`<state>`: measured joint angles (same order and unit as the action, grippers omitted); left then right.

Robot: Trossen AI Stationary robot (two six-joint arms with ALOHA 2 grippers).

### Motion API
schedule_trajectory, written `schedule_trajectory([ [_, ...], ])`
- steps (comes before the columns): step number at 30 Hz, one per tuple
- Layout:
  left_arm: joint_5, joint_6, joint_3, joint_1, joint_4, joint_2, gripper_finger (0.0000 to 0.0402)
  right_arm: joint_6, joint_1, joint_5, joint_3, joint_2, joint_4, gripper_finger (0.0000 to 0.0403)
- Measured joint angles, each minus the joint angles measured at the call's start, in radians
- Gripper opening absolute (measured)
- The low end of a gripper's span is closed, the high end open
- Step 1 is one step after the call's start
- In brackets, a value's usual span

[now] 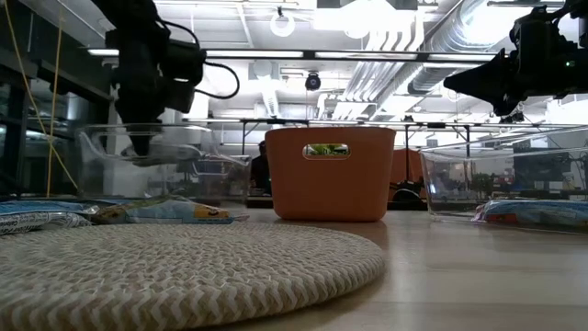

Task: Pick and place Granola Bars by type
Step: Put the blue granola bar into the left transparent bin, then adjust the left transparent bin

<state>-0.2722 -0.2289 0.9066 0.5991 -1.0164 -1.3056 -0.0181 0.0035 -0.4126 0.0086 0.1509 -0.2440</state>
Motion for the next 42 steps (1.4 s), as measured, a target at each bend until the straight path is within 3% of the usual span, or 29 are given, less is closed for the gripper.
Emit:
schedule_trajectory([
  [5,0.031,-0.138,0.000,-0.067,0.073,-0.001,0.0046,0.000,0.000,0.000,0.000,0.000,0.000,0.0000],
  [15,0.250,-0.368,0.000,-0.259,0.132,-0.001,0.0046,0.000,0.000,0.000,0.000,0.000,0.000,0.0000],
  [29,0.332,-0.306,0.000,-0.314,0.071,-0.002,0.0049,0.000,0.000,0.000,0.000,0.000,0.000,0.0000],
  [42,0.336,-0.150,0.016,-0.312,0.035,-0.002,0.0192,0.000,0.000,0.000,0.000,0.000,0.000,0.0000],
])
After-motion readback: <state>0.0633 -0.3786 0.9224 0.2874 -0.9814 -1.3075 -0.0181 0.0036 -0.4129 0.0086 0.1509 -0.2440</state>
